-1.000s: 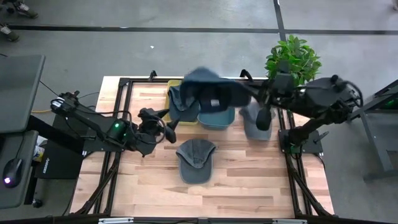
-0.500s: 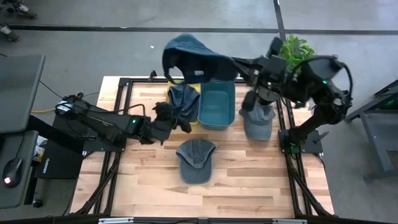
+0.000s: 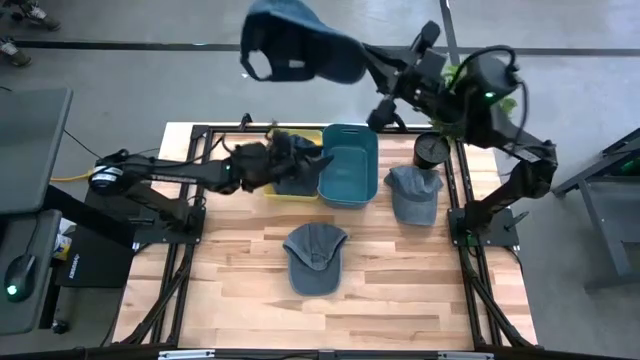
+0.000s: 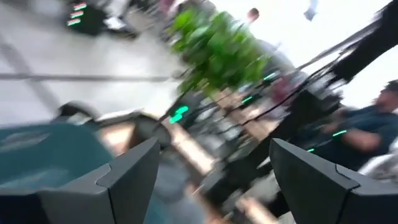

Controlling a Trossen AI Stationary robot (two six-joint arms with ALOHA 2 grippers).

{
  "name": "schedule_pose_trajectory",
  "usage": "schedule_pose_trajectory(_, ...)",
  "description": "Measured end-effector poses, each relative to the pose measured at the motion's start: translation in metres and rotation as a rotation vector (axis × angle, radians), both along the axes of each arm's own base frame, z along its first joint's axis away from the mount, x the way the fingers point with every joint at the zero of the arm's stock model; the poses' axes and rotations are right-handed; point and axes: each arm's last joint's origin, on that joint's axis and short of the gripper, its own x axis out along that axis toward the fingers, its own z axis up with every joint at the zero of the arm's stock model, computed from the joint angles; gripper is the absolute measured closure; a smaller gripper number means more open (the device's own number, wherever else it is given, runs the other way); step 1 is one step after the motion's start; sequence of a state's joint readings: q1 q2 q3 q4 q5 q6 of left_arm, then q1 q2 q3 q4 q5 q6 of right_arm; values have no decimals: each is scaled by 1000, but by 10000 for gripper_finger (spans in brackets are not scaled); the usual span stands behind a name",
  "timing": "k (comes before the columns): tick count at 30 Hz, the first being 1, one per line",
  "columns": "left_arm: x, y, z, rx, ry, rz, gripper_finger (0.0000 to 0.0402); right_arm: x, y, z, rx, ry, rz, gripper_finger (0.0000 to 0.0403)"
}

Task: Pick & Place hat
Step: Put the blue cap into the yellow bin

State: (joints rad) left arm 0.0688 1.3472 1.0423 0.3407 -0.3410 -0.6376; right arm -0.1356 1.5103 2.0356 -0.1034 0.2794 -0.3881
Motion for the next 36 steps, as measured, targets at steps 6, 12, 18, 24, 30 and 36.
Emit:
schedule_pose_trajectory(6,-7,32,0,5,-303,-92,102,-6,-26,-34,-12,-183,-26,399)
schedule_pose_trajectory(12,-12,50,7,40,-464,-153,102,-18,-44,-73,36,-329,48,399)
schedule_pose_trajectory(18,-4,56,8,122,-586,-119,102,-15,-56,-108,112,-385,127,399)
schedule_pose_trajectory(24,16,61,14,181,-574,-105,102,-11,-62,-122,147,-389,177,399)
schedule_pose_trajectory(30,35,66,25,202,-605,-100,102,-8,-62,-125,144,-350,218,399)
schedule_pose_trajectory(36,45,70,32,238,-608,-75,102,-5,-63,-130,168,-298,215,399)
